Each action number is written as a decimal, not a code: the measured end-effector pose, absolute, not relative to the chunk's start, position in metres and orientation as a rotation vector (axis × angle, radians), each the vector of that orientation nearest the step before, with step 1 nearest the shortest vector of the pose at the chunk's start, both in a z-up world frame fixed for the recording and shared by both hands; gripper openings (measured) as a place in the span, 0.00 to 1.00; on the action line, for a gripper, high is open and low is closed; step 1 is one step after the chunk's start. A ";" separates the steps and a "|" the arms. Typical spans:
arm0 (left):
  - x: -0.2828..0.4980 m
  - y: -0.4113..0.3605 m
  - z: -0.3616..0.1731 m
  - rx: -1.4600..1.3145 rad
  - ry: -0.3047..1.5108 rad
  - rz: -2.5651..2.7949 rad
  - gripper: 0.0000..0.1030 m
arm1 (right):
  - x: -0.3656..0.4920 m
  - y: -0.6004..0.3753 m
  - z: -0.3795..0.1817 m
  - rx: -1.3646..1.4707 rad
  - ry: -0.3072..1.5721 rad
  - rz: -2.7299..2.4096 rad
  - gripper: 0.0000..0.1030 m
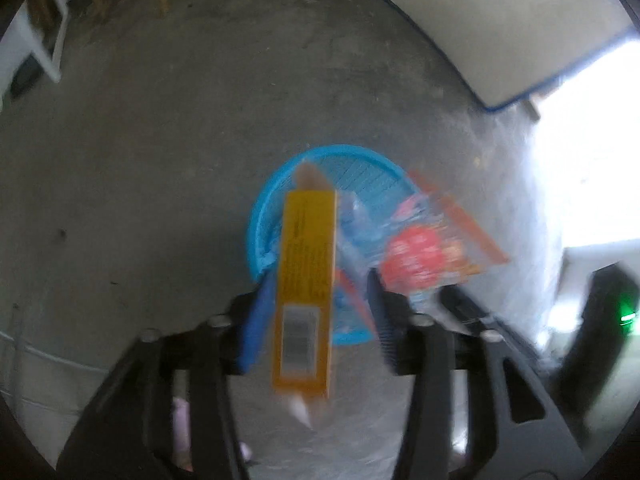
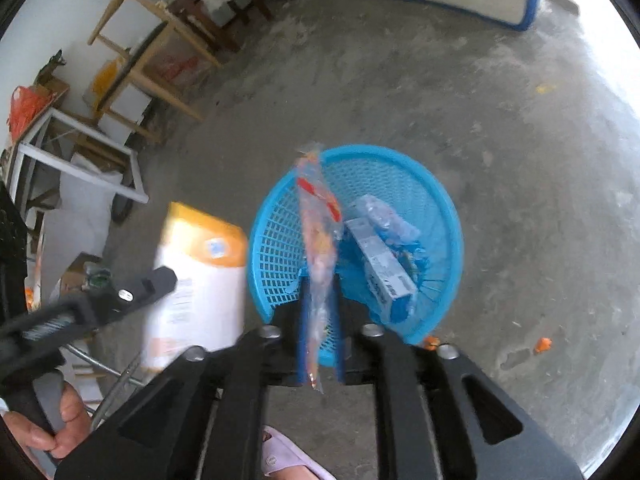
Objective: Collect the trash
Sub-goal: 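Carry yellow box and zip bag over the blue wastebasket and open both tools, then swing both tools back toward the table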
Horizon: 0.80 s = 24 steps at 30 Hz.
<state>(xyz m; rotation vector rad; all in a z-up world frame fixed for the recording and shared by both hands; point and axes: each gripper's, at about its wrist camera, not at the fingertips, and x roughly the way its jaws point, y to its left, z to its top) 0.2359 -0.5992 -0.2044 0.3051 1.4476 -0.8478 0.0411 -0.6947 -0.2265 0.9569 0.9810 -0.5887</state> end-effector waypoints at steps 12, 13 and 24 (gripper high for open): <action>0.236 -0.568 -0.163 0.218 1.386 -0.913 0.51 | 0.010 -0.706 -0.272 1.051 0.966 -0.673 0.43; 0.233 -0.561 -0.152 0.216 1.374 -0.924 0.51 | 0.007 -0.706 -0.271 1.053 0.961 -0.672 0.44; 0.207 -0.402 0.004 0.112 1.142 -1.080 0.70 | -0.044 -0.653 -0.196 0.999 0.884 -0.551 0.62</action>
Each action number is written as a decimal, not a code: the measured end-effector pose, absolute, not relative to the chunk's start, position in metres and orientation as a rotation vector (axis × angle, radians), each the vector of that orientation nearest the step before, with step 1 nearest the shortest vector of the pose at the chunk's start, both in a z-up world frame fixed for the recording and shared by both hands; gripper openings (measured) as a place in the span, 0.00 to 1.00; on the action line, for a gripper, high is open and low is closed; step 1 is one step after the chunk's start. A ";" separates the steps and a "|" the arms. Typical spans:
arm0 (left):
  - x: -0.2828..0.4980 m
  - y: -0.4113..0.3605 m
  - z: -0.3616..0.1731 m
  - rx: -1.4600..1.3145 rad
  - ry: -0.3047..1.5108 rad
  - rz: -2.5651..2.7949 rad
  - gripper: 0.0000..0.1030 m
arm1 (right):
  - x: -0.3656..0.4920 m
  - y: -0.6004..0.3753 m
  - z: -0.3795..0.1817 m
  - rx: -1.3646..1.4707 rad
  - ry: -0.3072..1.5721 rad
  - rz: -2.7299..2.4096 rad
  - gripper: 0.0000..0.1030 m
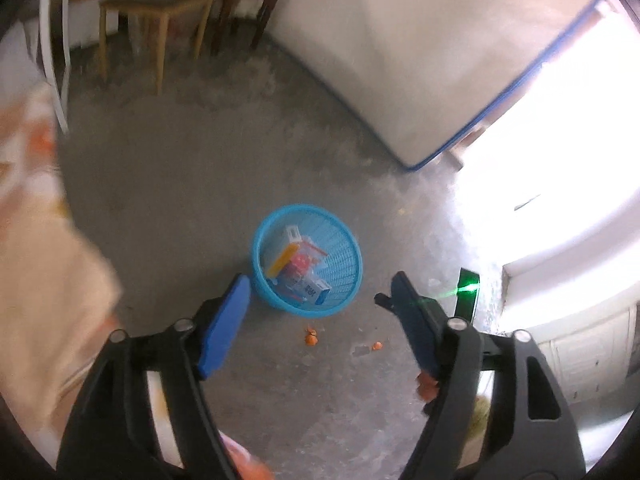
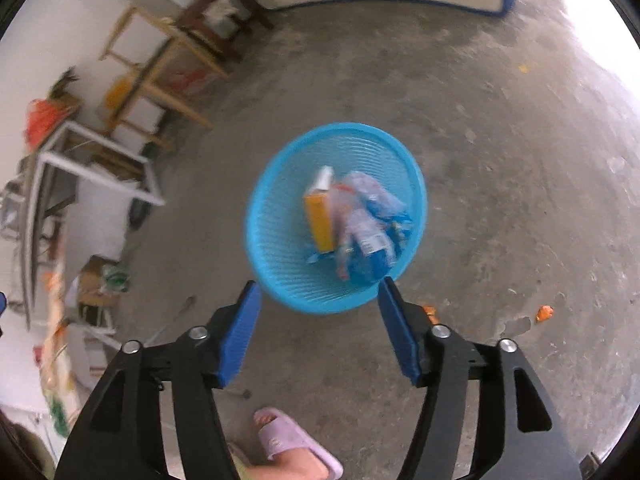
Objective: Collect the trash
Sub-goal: 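Swing both tools back toward the table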
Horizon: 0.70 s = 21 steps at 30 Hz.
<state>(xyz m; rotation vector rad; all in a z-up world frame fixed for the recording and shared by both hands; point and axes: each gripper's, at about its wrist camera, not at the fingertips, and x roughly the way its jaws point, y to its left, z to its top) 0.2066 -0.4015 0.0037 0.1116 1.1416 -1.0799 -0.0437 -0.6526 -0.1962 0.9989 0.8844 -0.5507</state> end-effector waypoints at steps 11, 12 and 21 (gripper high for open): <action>0.166 -0.126 0.038 -0.020 0.831 -0.876 0.74 | 0.036 -0.515 -0.021 0.687 0.779 -0.137 0.78; 0.162 -0.103 0.036 -0.045 0.816 -0.843 0.74 | 0.054 -0.494 -0.008 0.651 0.777 -0.078 0.80; 0.138 -0.016 0.006 -0.146 0.804 -0.705 0.74 | 0.214 -0.325 -0.009 0.324 0.992 0.114 0.83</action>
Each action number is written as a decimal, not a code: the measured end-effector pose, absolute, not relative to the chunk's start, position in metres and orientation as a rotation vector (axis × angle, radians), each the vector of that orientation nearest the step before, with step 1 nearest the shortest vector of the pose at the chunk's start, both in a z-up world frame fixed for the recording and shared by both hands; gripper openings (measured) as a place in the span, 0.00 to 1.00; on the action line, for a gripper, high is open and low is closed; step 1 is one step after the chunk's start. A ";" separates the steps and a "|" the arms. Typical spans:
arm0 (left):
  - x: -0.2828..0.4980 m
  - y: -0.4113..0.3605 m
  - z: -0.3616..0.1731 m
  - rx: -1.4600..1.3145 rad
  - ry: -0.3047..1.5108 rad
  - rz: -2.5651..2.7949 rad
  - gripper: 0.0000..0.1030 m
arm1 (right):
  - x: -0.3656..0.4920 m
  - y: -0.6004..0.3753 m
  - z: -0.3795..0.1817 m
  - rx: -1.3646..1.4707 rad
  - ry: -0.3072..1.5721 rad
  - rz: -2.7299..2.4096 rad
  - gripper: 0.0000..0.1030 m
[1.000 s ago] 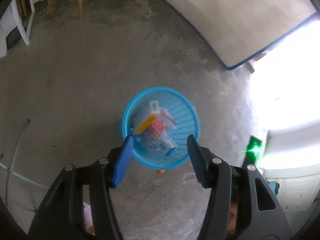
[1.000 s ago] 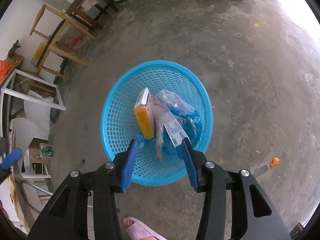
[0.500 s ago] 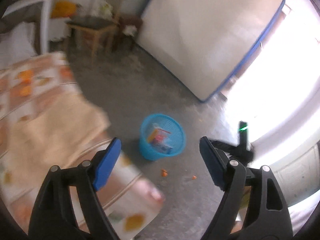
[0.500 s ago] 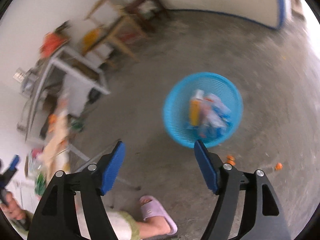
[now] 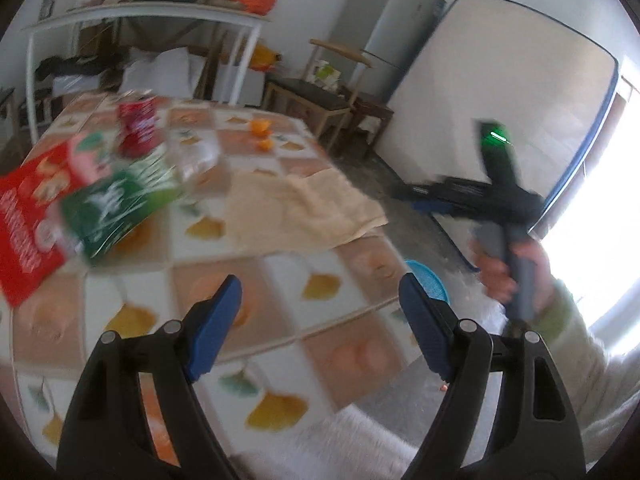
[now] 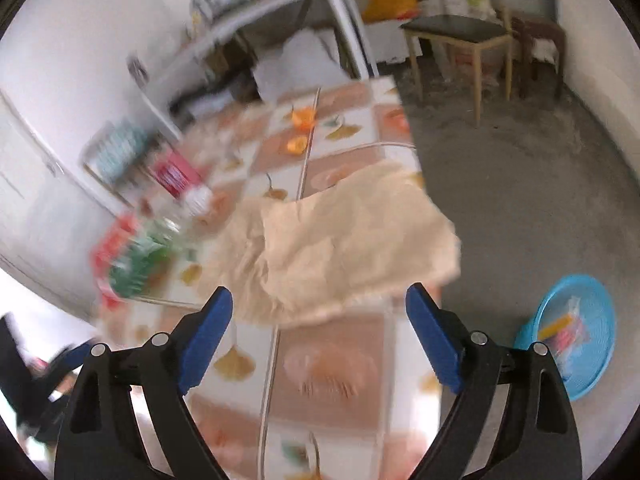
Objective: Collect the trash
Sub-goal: 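Swing both tools back toward the table, then grasp the tan paper towel with the right tool and lift it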
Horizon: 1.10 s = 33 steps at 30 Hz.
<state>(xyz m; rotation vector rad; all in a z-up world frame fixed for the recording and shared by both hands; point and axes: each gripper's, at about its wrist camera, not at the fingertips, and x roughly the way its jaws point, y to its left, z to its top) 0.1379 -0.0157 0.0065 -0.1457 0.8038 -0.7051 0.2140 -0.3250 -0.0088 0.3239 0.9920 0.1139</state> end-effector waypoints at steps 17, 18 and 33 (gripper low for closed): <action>0.117 0.047 -0.022 -0.201 0.747 -0.723 0.74 | 0.272 -0.255 -0.060 0.115 1.218 -0.078 0.16; 0.117 0.047 -0.023 -0.204 0.744 -0.725 0.74 | 0.272 -0.251 -0.059 0.120 1.224 -0.074 0.08; 0.095 0.063 -0.020 -0.141 0.655 -0.724 0.74 | 0.210 -0.191 -0.006 0.712 1.252 0.608 0.04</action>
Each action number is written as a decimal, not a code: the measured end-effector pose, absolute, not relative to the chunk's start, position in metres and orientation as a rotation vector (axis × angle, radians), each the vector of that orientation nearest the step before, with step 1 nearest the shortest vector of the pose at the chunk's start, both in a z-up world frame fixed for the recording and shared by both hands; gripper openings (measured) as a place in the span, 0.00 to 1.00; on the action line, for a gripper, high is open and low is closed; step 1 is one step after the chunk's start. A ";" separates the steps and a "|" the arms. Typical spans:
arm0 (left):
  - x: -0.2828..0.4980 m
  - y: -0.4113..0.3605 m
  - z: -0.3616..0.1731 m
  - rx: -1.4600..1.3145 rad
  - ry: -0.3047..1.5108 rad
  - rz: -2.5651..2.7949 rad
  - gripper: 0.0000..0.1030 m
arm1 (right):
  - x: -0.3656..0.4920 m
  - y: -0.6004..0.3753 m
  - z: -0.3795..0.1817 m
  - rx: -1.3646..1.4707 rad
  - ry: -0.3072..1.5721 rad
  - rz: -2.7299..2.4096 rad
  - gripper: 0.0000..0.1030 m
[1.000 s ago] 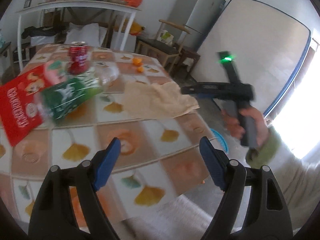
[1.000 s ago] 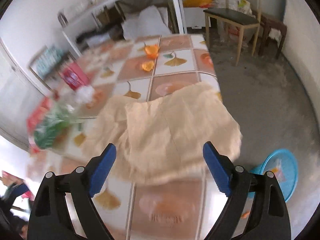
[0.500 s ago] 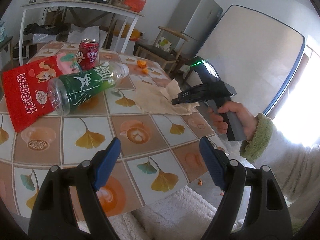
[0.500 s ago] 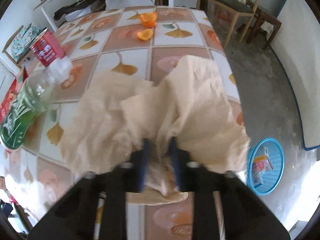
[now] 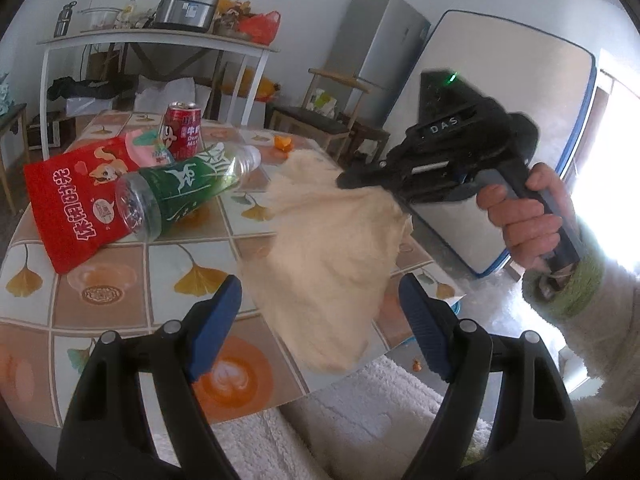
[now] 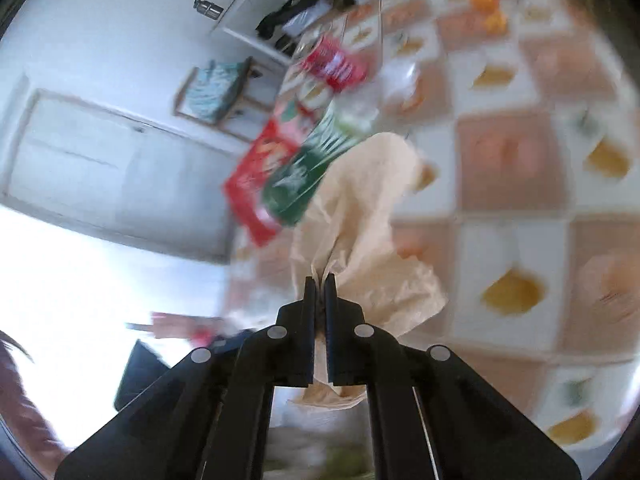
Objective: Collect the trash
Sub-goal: 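Grasp the tan paper towel with the right tool and lift it, then close the left tool on the paper towel beside the right tool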
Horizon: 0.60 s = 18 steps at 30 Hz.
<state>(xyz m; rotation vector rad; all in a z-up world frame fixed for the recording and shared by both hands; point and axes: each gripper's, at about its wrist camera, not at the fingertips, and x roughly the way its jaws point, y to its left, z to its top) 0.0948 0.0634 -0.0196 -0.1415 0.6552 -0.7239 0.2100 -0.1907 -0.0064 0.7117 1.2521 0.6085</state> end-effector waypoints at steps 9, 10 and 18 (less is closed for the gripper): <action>0.110 0.064 -0.041 -0.178 0.721 -0.685 0.74 | 0.225 -0.220 -0.063 0.718 1.337 0.341 0.04; 0.112 0.061 -0.045 -0.169 0.734 -0.682 0.74 | 0.225 -0.220 -0.063 0.725 1.338 0.350 0.04; 0.122 0.042 -0.077 -0.124 0.859 -0.726 0.43 | 0.225 -0.208 -0.065 0.907 1.367 0.665 0.04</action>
